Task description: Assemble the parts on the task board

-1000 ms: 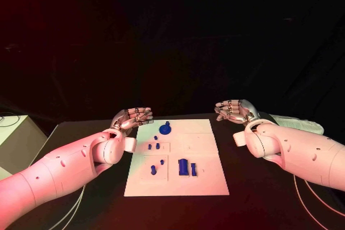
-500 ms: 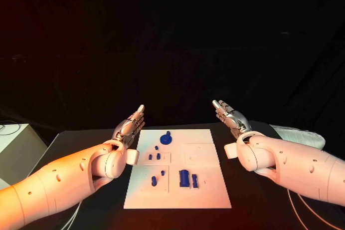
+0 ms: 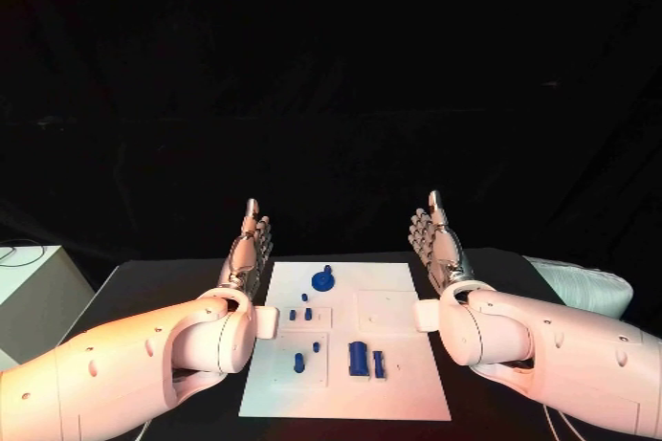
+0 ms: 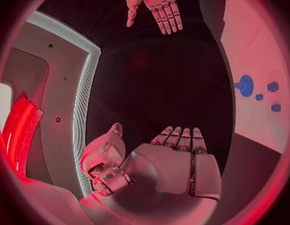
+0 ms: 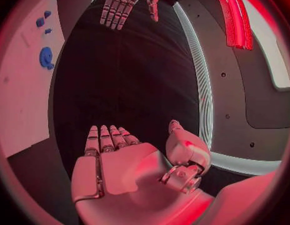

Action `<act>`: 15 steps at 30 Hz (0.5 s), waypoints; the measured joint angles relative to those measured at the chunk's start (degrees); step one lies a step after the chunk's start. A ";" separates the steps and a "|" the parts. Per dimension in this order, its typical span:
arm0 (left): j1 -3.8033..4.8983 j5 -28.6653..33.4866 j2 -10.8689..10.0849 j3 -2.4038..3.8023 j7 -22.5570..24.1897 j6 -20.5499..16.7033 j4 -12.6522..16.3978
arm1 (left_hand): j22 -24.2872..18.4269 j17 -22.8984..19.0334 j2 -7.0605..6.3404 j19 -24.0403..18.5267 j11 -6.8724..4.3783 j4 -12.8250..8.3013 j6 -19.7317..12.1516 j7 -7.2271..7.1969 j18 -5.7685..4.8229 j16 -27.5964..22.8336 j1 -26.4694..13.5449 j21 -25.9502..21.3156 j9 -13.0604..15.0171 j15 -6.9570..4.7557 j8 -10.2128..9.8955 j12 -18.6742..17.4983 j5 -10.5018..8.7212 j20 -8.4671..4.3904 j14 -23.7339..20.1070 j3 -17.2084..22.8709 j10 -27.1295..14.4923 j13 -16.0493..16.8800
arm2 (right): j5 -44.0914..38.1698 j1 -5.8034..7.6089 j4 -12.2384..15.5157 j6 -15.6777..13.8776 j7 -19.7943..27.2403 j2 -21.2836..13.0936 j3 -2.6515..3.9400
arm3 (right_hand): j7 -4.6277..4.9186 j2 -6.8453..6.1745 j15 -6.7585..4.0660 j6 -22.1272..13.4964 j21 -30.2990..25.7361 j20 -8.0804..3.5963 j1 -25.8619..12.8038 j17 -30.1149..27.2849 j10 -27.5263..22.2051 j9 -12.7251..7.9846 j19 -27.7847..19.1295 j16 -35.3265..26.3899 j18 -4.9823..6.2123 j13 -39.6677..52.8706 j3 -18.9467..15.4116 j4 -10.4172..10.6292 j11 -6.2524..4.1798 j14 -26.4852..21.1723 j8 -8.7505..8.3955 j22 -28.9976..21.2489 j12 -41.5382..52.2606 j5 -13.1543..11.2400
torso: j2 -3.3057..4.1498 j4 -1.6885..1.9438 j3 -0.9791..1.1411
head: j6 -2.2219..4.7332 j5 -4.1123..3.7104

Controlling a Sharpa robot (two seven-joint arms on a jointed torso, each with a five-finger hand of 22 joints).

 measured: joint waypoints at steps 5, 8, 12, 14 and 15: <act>0.35 1.11 -0.11 -0.33 1.02 -3.28 0.73 | -0.11 -0.14 0.16 -0.61 -0.07 -0.24 -0.55 -0.13 0.00 0.00 -2.70 -0.01 -0.15 -0.01 -0.26 0.00 -0.23 0.01 -0.61 -0.24 -0.70 -0.04 | 1.58 -0.07 0.40 -1.77 0.97 -0.12 0.04 | -0.04 0.08 0.03 -0.63 0.00 -0.03 -2.44 -0.27 -0.70 -0.17 -0.78 -0.23 -0.87 -0.10 -0.17 -0.18 -0.09 -0.86 -0.22 -0.23 -0.25 -0.33 | 0.01 0.07 -0.02 | 0.02 -0.01; 0.35 1.51 -0.13 -0.34 1.37 -4.22 0.73 | -0.13 -0.17 0.16 -0.61 -0.08 -0.24 -0.55 -0.13 0.00 0.00 -2.70 -0.01 -0.16 -0.01 -0.26 0.00 -0.23 0.01 -0.61 -0.24 -0.70 -0.04 | 2.13 -0.07 0.41 -2.36 1.30 -0.13 0.04 | -0.04 0.08 0.04 -0.63 0.00 -0.03 -2.44 -0.29 -0.70 -0.20 -0.78 -0.24 -0.87 -0.11 -0.17 -0.17 -0.09 -0.86 -0.22 -0.25 -0.25 -0.33 | 0.01 0.08 -0.03 | 0.02 -0.01; 0.35 1.86 -0.13 -0.35 1.65 -4.96 0.74 | -0.13 -0.17 0.16 -0.61 -0.08 -0.24 -0.55 -0.13 0.01 0.00 -2.70 -0.01 -0.16 -0.01 -0.26 0.00 -0.23 0.01 -0.61 -0.24 -0.70 -0.04 | 2.59 -0.08 0.42 -2.85 1.56 -0.13 0.04 | -0.04 0.08 0.04 -0.64 0.00 -0.03 -2.44 -0.29 -0.70 -0.20 -0.78 -0.26 -0.86 -0.12 -0.17 -0.18 -0.09 -0.86 -0.22 -0.25 -0.25 -0.33 | 0.01 0.09 -0.03 | 0.02 -0.01; 0.35 1.97 -0.13 -0.35 1.75 -5.20 0.74 | -0.14 -0.17 0.16 -0.60 -0.07 -0.24 -0.55 -0.13 0.01 0.00 -2.70 0.00 -0.16 -0.01 -0.26 0.00 -0.23 0.01 -0.61 -0.24 -0.70 -0.04 | 2.73 -0.08 0.42 -3.01 1.64 -0.13 0.04 | -0.04 0.08 0.04 -0.63 0.00 -0.03 -2.44 -0.29 -0.70 -0.20 -0.78 -0.26 -0.87 -0.12 -0.17 -0.18 -0.09 -0.86 -0.22 -0.25 -0.25 -0.33 | 0.01 0.09 -0.03 | 0.02 -0.01; 0.35 2.02 -0.13 -0.35 1.79 -5.34 0.74 | -0.13 -0.17 0.16 -0.61 -0.08 -0.24 -0.55 -0.13 0.01 0.00 -2.70 -0.01 -0.16 -0.01 -0.26 0.00 -0.23 0.01 -0.61 -0.24 -0.70 -0.04 | 2.80 -0.08 0.42 -3.09 1.69 -0.13 0.05 | -0.04 0.08 0.04 -0.63 0.00 -0.03 -2.44 -0.29 -0.70 -0.20 -0.78 -0.27 -0.87 -0.12 -0.17 -0.17 -0.09 -0.86 -0.22 -0.25 -0.24 -0.33 | 0.01 0.09 -0.03 | 0.02 -0.01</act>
